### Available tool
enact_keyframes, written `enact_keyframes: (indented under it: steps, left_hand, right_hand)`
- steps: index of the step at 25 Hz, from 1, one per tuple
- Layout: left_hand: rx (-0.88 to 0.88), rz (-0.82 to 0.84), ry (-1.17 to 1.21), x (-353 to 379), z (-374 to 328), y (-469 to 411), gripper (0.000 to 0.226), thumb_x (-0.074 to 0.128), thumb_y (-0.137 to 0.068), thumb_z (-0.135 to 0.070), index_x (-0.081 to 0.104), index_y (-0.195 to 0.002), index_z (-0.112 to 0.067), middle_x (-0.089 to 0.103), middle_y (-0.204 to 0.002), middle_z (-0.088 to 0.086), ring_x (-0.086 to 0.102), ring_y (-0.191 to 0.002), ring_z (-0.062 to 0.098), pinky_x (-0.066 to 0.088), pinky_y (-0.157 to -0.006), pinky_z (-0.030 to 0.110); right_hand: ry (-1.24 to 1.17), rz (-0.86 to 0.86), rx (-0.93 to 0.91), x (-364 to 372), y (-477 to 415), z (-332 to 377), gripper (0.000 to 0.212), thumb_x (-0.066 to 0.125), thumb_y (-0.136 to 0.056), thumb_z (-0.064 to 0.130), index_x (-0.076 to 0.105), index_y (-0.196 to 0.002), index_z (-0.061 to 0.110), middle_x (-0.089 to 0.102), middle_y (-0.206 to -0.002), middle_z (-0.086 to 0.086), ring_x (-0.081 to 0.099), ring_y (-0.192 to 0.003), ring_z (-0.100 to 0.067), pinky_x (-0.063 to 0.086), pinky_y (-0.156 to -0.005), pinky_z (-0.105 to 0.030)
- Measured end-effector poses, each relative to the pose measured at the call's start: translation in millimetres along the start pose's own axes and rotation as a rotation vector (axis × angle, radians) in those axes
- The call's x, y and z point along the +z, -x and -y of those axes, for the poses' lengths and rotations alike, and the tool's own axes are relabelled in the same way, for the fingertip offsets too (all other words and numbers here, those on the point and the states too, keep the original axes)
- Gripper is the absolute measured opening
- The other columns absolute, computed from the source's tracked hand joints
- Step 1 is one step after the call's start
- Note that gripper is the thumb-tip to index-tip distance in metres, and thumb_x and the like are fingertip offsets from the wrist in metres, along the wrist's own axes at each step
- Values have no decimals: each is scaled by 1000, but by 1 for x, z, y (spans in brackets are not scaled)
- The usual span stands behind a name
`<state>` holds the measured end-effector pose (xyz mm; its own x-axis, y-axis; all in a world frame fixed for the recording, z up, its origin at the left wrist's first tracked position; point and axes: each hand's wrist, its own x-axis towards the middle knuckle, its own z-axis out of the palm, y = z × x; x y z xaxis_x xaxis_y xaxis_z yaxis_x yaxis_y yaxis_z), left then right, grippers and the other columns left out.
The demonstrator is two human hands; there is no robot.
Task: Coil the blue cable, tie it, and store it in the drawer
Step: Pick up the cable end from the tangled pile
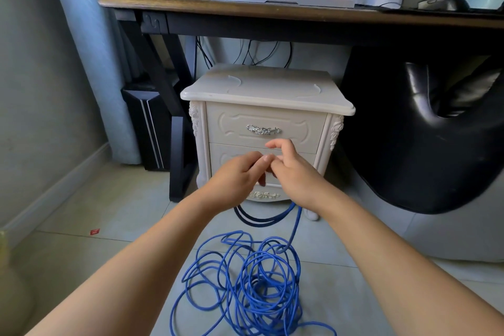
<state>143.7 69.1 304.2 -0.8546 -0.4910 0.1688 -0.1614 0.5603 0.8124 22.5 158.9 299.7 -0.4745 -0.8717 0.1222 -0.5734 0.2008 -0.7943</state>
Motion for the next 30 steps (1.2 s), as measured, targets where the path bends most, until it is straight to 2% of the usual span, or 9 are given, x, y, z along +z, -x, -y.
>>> enact_keyframes:
  steps: [4,7,11,13,15,19,22,27,30]
  left_hand:
    - [11,-46,-25,-1,12,-6,42,36,-105,-37,55,-87,-5,41,-64,-6,37,-48,2,30,-52,18]
    - [-96,-149,358,-5,17,-9,41,36,-104,-39,49,-80,-10,34,-58,-10,27,-49,7,23,-47,23]
    - [-216,-261,783,-11,17,-13,39,35,-106,-37,39,-70,-21,25,-53,-12,19,-44,5,16,-38,18]
    - [-269,-290,888,-7,16,-13,40,36,-105,-39,37,-69,-22,22,-53,-10,17,-43,6,14,-38,18]
    - [-313,-258,970,-2,18,-13,41,38,-104,-42,37,-69,-21,23,-55,-7,20,-43,8,20,-38,19]
    - [-356,-40,1043,-9,20,-5,40,40,-102,-34,49,-71,-13,47,-61,3,56,-58,19,52,-57,29]
    - [-312,54,880,-15,15,1,38,38,-100,-30,60,-80,-6,56,-66,8,64,-71,26,57,-77,37]
    - [-180,93,450,-6,9,-3,38,39,-104,-40,59,-90,-11,33,-59,-5,31,-51,11,38,-52,24]
    - [-139,-4,385,-1,8,-7,35,39,-104,-37,54,-81,-15,30,-55,-10,24,-49,8,21,-46,22]
  right_hand:
    - [-493,17,96,-4,-1,-5,34,33,-105,30,51,-130,14,51,-66,-1,46,-59,-11,39,-62,-23]
    - [-686,235,255,-18,4,-17,39,49,-94,40,64,-110,8,62,-73,-5,63,-72,-18,50,-81,-37]
    - [-946,334,293,-14,12,-31,20,56,-86,24,64,-92,7,72,-94,-19,70,-95,-35,42,-104,-52]
    - [-1105,282,228,-9,8,-26,17,51,-90,22,58,-87,7,70,-81,-15,71,-87,-36,52,-94,-50]
    - [-1187,188,216,-5,4,-18,18,46,-95,24,52,-86,10,56,-61,-3,65,-60,-23,61,-74,-44]
    - [-975,-2,206,-10,0,-11,23,40,-104,25,48,-86,13,31,-53,5,28,-40,-8,44,-45,-24]
    - [-679,5,149,-17,0,-7,25,40,-104,25,50,-85,13,28,-54,6,22,-40,-6,26,-43,-21]
    - [-37,99,7,-11,1,4,25,44,-103,29,58,-86,18,42,-50,13,33,-43,-1,29,-49,-20]
    - [-358,63,82,-11,2,4,22,46,-102,29,57,-96,11,44,-57,3,37,-47,-9,38,-49,-25]
